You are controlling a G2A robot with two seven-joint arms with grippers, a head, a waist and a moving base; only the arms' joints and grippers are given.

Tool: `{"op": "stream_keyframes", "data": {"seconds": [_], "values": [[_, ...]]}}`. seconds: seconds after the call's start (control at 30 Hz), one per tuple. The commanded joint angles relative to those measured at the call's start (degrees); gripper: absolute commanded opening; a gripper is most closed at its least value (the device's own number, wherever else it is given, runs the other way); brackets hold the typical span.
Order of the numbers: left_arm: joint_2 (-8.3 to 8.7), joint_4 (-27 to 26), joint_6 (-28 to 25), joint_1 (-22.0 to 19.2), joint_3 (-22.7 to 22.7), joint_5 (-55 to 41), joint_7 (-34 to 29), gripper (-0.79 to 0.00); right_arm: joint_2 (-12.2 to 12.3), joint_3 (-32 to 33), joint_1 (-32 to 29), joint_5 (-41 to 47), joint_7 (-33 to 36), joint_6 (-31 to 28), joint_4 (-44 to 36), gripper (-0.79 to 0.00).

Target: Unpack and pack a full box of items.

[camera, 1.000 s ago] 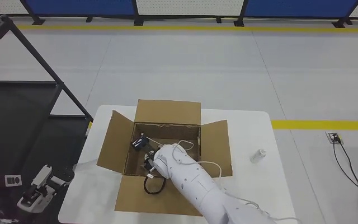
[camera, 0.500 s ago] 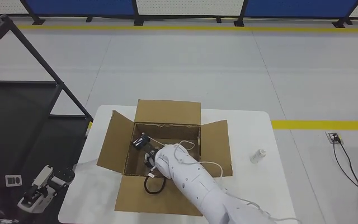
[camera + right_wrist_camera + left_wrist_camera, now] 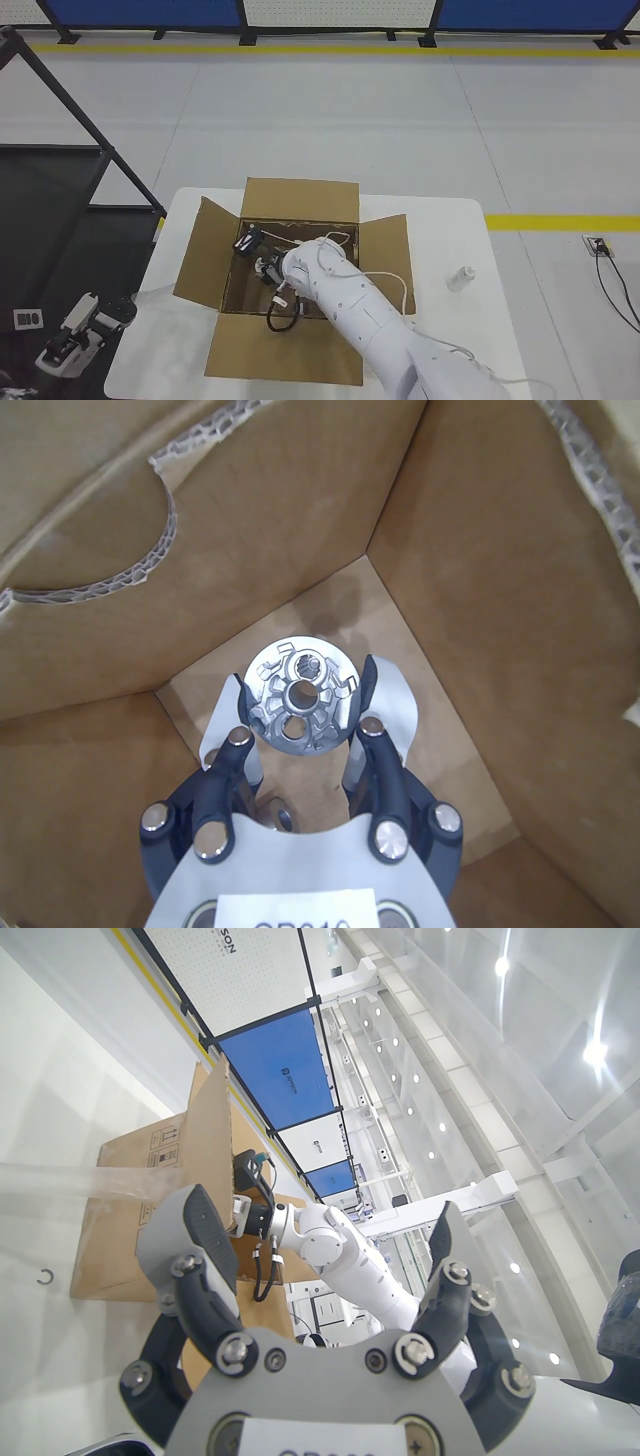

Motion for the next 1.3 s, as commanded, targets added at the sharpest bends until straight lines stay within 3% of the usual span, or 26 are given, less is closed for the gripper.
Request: {"op": "stream_keyframes", "data": {"seconds": [0.0,0.33,0.73,0.93,1.03,1.27], "values": [[0.02,-0.1,0.1,-0.2,0.2,0.1,0.0,0.000,0.4,0.2,0.3,-0.3,-0.5,-1.2,0.2,-0.785],[0.13,0.2,0.5,-0.7,0.8,0.6,0.4,0.000,2.9,0.4,1.1,-3.5,-6.9,-9.7,-1.2,-0.785],[0.24,0.3,0.8,-0.9,0.8,0.7,0.9,0.000,7.4,0.7,0.1,-10.2,-14.7,-11.4,-9.3,-0.785],[0.31,0.3,1.1,-1.1,0.9,0.9,1.0,0.000,11.1,2.6,-2.2,-13.1,-13.4,-9.8,-18.7,-0.785],[0.33,0.3,1.1,-1.1,1.0,1.0,1.1,0.000,13.5,4.8,-4.3,-13.8,-8.5,-6.6,-25.3,-0.785],[0.38,0.1,1.2,-1.3,1.9,1.4,1.1,0.000,13.7,5.0,-4.6,-13.8,-7.2,-6.0,-26.2,-0.785]]}}
